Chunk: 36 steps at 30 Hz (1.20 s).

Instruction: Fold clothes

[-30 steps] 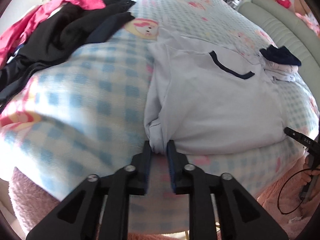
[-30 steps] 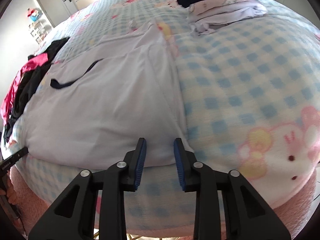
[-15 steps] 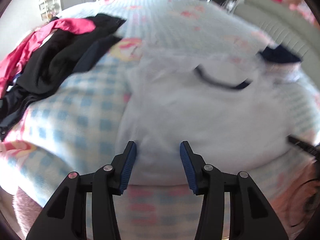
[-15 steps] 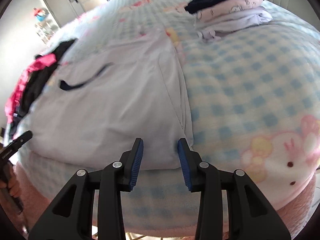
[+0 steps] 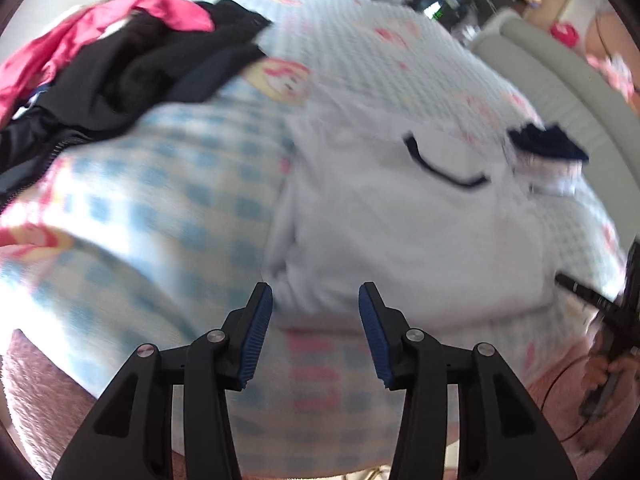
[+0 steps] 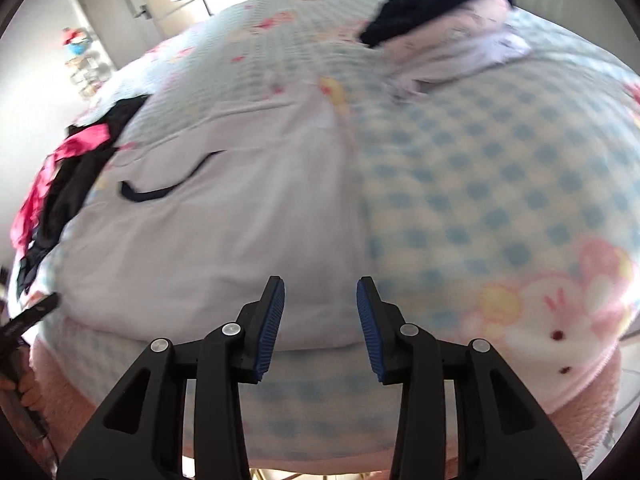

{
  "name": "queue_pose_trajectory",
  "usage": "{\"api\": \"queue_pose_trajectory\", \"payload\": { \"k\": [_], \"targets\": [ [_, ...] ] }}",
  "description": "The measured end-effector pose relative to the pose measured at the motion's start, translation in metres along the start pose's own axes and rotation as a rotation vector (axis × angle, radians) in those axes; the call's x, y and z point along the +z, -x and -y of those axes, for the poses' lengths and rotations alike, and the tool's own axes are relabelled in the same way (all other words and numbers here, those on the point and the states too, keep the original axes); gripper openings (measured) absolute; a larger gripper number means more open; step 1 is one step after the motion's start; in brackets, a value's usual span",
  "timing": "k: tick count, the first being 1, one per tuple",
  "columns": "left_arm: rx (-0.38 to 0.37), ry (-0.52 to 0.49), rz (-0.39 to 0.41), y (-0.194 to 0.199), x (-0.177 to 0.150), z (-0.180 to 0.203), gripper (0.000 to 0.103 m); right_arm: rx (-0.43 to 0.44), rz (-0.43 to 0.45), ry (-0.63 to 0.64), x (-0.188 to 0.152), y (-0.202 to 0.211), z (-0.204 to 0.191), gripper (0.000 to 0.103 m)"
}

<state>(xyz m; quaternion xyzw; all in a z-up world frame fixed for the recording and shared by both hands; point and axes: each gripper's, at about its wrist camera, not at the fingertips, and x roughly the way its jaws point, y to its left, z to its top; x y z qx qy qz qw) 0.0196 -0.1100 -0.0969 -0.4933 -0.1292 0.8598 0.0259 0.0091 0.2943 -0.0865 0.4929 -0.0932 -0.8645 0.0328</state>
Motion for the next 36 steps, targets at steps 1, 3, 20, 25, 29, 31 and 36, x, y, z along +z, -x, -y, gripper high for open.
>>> {"api": "queue_pose_trajectory", "payload": {
  "k": [1, 3, 20, 25, 29, 31, 36],
  "targets": [
    [0.053, -0.016, -0.018, -0.004, -0.003, 0.001, 0.046, -0.006, -0.015, 0.015, -0.001, -0.004, -0.004, 0.039],
    [0.119, -0.009, -0.043, -0.007, -0.005, -0.004, 0.049, -0.040, -0.057, 0.036, -0.006, -0.015, -0.009, 0.037],
    [-0.121, -0.168, -0.020, -0.031, 0.029, 0.093, 0.048, 0.040, -0.087, 0.107, 0.015, -0.033, -0.045, 0.037],
    [-0.100, -0.137, -0.059, -0.032, 0.028, 0.080, 0.046, -0.139, -0.089, 0.154, 0.012, -0.026, -0.038, 0.037],
    [-0.134, -0.135, -0.021, -0.019, 0.040, 0.073, 0.051, -0.080, -0.033, 0.167, 0.030, -0.004, -0.031, 0.038],
    [-0.136, -0.142, -0.030, -0.026, 0.056, 0.078, 0.051, 0.023, -0.033, 0.166, 0.044, -0.006, -0.037, 0.038],
    [-0.131, -0.208, -0.051, -0.055, 0.093, 0.111, 0.051, 0.128, -0.086, 0.254, 0.074, -0.047, -0.077, 0.038]
  ]
}}
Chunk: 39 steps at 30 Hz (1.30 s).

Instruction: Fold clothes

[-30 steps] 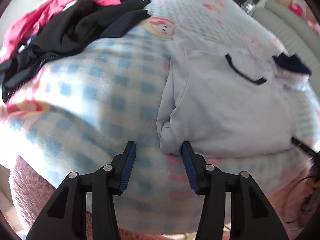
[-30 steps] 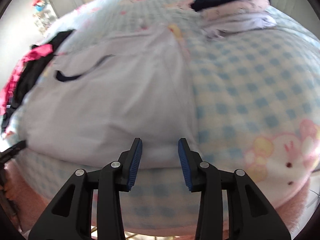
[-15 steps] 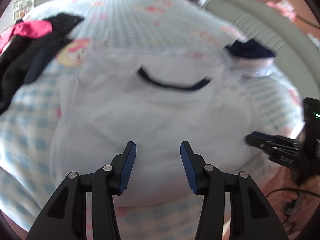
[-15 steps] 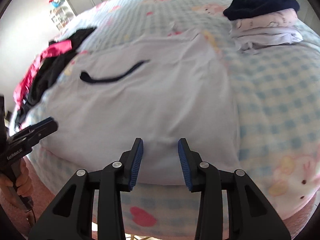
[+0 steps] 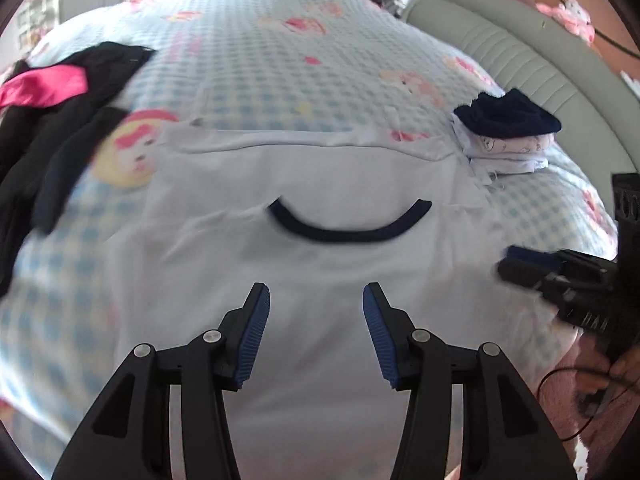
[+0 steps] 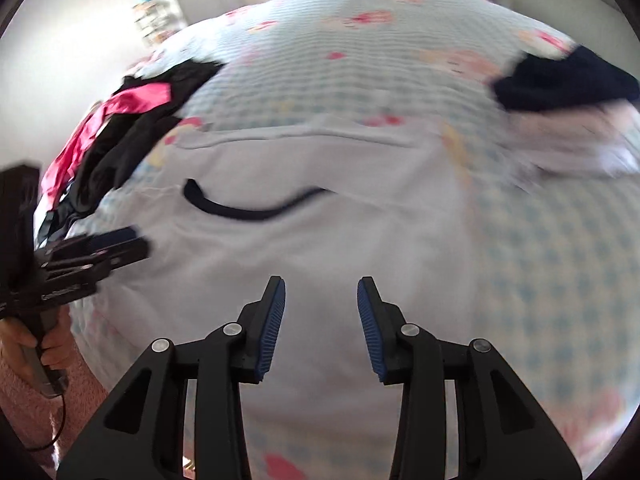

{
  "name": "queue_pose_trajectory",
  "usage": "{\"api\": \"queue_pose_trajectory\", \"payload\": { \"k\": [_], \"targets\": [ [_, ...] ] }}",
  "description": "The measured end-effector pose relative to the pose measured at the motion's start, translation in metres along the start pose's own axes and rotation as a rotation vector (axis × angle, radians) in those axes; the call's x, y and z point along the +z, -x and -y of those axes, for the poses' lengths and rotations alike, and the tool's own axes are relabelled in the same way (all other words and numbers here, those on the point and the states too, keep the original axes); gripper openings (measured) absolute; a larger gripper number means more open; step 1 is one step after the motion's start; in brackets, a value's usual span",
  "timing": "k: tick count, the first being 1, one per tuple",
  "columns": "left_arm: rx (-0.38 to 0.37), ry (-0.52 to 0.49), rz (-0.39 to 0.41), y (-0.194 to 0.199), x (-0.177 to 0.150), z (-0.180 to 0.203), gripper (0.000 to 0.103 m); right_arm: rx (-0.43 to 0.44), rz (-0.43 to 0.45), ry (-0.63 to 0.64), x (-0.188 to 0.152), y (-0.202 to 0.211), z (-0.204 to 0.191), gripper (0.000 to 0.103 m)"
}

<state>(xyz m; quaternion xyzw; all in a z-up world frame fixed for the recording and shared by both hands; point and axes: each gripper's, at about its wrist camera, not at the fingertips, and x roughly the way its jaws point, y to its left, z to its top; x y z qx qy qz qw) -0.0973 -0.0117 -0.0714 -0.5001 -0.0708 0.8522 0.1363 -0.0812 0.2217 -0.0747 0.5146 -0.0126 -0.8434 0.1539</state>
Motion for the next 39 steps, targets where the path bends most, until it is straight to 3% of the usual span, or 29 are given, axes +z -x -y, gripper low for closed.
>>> {"api": "queue_pose_trajectory", "payload": {
  "k": [5, 10, 12, 15, 18, 22, 26, 30, 33, 35, 39],
  "targets": [
    [0.112, -0.061, -0.094, -0.045, 0.017, 0.007, 0.051, -0.073, -0.086, 0.068, 0.015, -0.050, -0.015, 0.038],
    [0.212, -0.004, -0.031, -0.049, 0.022, -0.024, 0.051, -0.135, -0.067, -0.008, 0.012, -0.067, 0.008, 0.036],
    [0.172, 0.050, 0.001, -0.040, 0.019, -0.036, 0.051, -0.148, -0.036, -0.099, 0.013, -0.061, 0.027, 0.030],
    [0.117, 0.087, 0.065, -0.019, 0.005, -0.037, 0.051, -0.140, 0.038, -0.200, 0.008, -0.036, 0.046, 0.032],
    [0.086, 0.062, 0.096, -0.004, -0.007, -0.026, 0.051, -0.117, 0.077, -0.193, 0.000, -0.016, 0.045, 0.035],
    [0.031, 0.103, 0.113, 0.005, -0.021, -0.026, 0.051, -0.098, 0.040, -0.143, -0.018, -0.012, 0.037, 0.036],
    [-0.075, 0.067, 0.183, 0.032, -0.034, -0.023, 0.053, -0.092, 0.074, -0.127, -0.035, 0.004, 0.032, 0.036],
    [-0.052, 0.066, 0.121, 0.028, -0.048, -0.012, 0.055, -0.062, 0.113, -0.078, -0.047, 0.015, 0.002, 0.038],
    [0.046, 0.067, 0.039, 0.011, -0.060, -0.006, 0.055, -0.088, 0.086, -0.030, -0.057, 0.003, -0.022, 0.038],
    [0.070, 0.082, 0.022, 0.010, -0.066, -0.012, 0.050, -0.114, 0.055, -0.052, -0.066, -0.006, -0.021, 0.036],
    [0.132, 0.124, 0.052, 0.033, -0.070, -0.036, 0.050, -0.132, 0.048, -0.124, -0.075, 0.004, 0.004, 0.036]
  ]
}}
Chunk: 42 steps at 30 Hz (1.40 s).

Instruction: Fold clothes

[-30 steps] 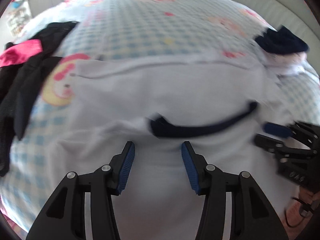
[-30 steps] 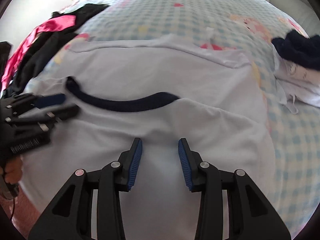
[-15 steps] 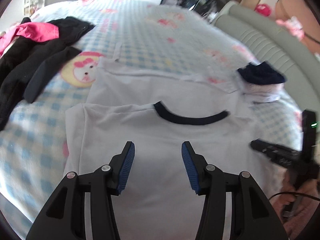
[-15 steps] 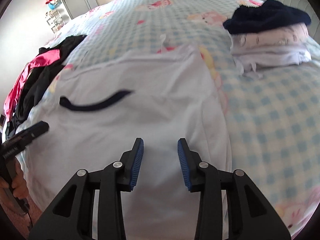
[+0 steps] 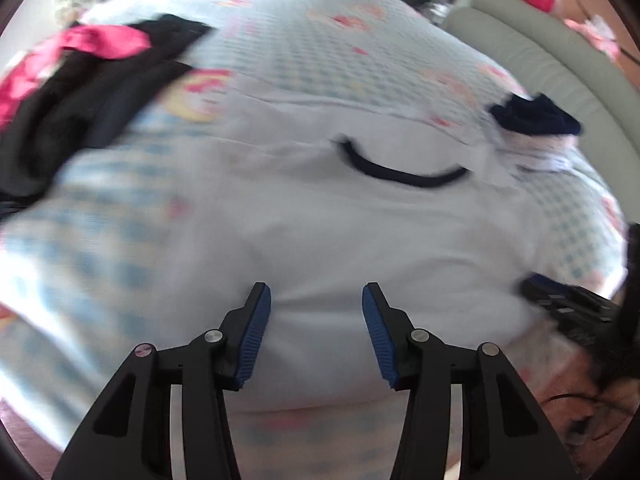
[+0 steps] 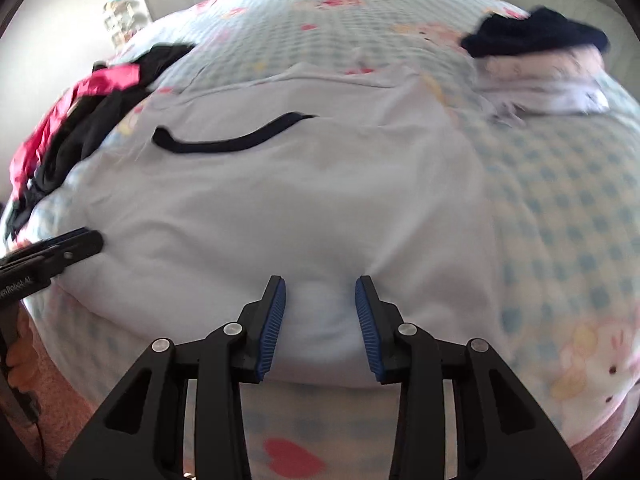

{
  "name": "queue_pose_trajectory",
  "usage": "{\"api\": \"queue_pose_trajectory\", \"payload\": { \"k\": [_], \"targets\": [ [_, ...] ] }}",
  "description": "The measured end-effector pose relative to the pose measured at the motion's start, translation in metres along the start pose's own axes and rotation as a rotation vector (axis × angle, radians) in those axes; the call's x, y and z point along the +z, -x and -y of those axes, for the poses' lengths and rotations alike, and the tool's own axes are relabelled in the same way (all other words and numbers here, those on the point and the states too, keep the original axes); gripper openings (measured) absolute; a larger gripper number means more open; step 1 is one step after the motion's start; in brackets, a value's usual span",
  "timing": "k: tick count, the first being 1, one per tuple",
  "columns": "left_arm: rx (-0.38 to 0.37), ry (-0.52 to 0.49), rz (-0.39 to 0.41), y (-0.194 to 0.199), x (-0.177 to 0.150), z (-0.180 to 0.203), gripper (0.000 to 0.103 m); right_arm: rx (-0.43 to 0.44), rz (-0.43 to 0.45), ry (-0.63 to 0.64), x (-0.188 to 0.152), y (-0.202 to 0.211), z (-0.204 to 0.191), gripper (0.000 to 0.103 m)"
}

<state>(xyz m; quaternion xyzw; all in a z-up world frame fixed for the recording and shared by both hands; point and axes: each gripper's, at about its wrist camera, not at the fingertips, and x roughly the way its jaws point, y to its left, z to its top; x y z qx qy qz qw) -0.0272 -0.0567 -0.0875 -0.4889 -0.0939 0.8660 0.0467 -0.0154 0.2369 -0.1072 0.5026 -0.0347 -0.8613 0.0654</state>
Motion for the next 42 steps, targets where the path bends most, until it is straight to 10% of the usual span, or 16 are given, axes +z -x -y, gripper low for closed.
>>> {"api": "queue_pose_trajectory", "payload": {
  "k": [13, 16, 19, 28, 34, 42],
  "targets": [
    [-0.037, 0.117, 0.006, 0.014, -0.019, -0.039, 0.047, -0.103, 0.002, -0.127, -0.018, 0.018, 0.056, 0.036],
    [0.088, 0.113, 0.038, 0.022, -0.016, -0.046, 0.049, -0.170, 0.007, -0.151, -0.022, 0.022, 0.070, 0.036],
    [0.002, 0.160, 0.050, 0.027, -0.015, -0.053, 0.049, -0.113, 0.024, -0.207, -0.025, 0.029, 0.082, 0.037],
    [0.009, -0.070, 0.088, 0.023, -0.012, 0.003, 0.051, -0.100, 0.010, -0.142, -0.025, 0.022, 0.064, 0.038],
    [0.099, 0.012, 0.045, 0.009, -0.018, -0.020, 0.051, -0.155, 0.010, -0.175, -0.030, 0.027, 0.081, 0.040],
    [-0.069, -0.019, 0.114, 0.019, -0.011, 0.007, 0.052, -0.012, 0.106, -0.065, -0.002, 0.037, 0.048, 0.041]
  ]
}}
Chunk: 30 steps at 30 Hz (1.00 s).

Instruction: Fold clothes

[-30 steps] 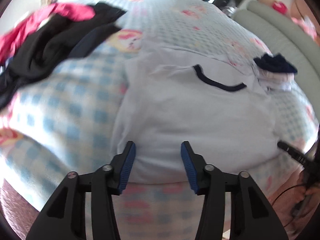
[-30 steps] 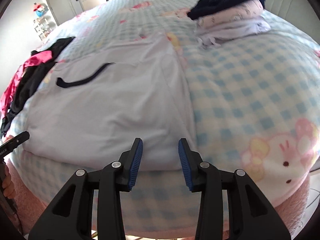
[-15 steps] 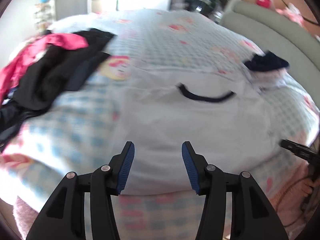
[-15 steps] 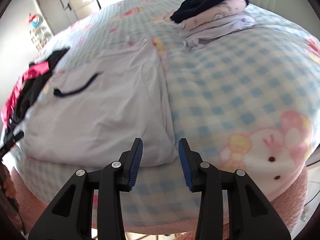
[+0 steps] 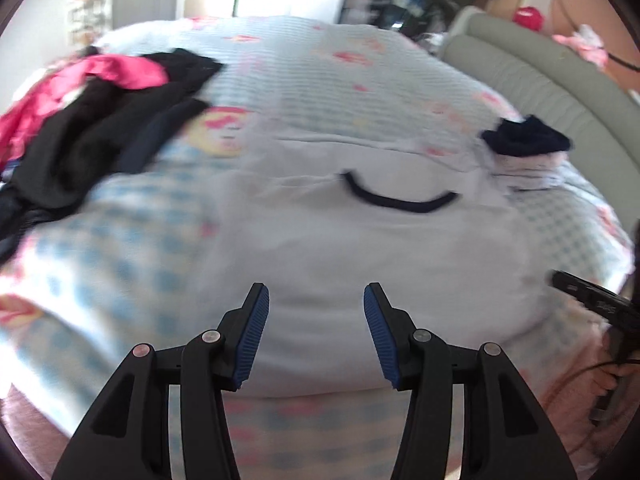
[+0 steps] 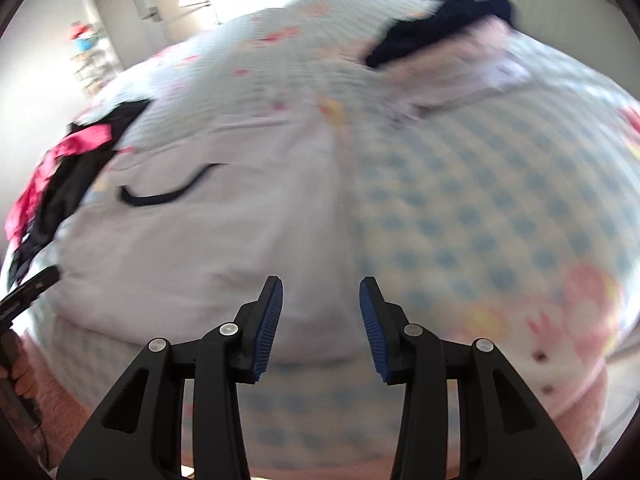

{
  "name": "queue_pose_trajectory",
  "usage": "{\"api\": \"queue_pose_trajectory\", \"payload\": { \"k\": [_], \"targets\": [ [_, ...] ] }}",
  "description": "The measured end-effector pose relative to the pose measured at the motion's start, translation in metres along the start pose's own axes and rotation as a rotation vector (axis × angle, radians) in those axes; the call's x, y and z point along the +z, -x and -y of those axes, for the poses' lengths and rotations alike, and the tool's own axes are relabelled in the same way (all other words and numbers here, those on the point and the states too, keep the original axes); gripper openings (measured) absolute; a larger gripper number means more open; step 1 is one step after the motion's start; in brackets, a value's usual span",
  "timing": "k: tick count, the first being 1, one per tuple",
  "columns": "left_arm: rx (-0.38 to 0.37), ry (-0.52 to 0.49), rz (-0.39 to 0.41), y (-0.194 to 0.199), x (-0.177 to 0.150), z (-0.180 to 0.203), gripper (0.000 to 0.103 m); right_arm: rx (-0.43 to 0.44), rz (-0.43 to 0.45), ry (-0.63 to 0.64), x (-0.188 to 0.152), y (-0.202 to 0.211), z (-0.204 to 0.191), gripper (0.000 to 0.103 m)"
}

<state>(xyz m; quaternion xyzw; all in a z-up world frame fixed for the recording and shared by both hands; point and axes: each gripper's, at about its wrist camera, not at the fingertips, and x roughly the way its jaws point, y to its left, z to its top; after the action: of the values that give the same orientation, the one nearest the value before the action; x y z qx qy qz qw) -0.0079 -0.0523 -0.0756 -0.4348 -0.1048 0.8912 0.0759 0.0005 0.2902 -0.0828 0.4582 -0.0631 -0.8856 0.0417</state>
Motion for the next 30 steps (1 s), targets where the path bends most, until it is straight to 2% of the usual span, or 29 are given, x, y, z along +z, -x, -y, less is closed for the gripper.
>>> {"api": "queue_pose_trajectory", "payload": {
  "k": [3, 5, 6, 8, 10, 12, 15, 19, 21, 24, 30],
  "targets": [
    [-0.076, -0.003, -0.055, -0.022, 0.002, 0.012, 0.052, 0.040, -0.038, 0.053, 0.003, -0.020, -0.019, 0.041],
    [-0.011, -0.025, -0.092, -0.034, 0.003, 0.013, 0.051, -0.010, -0.087, 0.080, 0.002, -0.039, -0.022, 0.039],
    [-0.003, -0.022, -0.099, -0.036, 0.004, 0.010, 0.051, -0.030, -0.099, 0.083, 0.000, -0.042, -0.018, 0.035],
    [-0.022, 0.030, -0.076, -0.030, 0.007, 0.000, 0.051, -0.003, -0.097, 0.027, 0.000, -0.038, -0.002, 0.032],
    [-0.044, 0.075, -0.047, -0.024, 0.010, -0.010, 0.052, -0.052, -0.085, -0.004, 0.005, -0.033, 0.014, 0.035],
    [-0.070, 0.049, -0.058, -0.026, 0.018, -0.010, 0.052, -0.056, -0.066, -0.018, 0.012, -0.028, 0.024, 0.038],
    [-0.029, -0.013, -0.052, -0.033, 0.033, -0.003, 0.052, 0.010, -0.047, -0.045, 0.032, -0.027, 0.030, 0.038],
    [-0.004, -0.019, -0.047, -0.048, 0.051, -0.001, 0.052, -0.036, -0.018, 0.076, 0.059, -0.036, 0.015, 0.039],
    [0.014, -0.027, -0.055, -0.053, 0.056, -0.001, 0.052, -0.029, -0.070, 0.065, 0.067, -0.049, 0.016, 0.040],
    [0.028, -0.030, -0.071, -0.060, 0.062, -0.005, 0.052, -0.072, -0.134, 0.071, 0.066, -0.068, 0.013, 0.040],
    [0.060, -0.032, -0.095, -0.066, 0.064, -0.018, 0.052, -0.103, -0.158, 0.074, 0.060, -0.079, 0.012, 0.040]
  ]
}}
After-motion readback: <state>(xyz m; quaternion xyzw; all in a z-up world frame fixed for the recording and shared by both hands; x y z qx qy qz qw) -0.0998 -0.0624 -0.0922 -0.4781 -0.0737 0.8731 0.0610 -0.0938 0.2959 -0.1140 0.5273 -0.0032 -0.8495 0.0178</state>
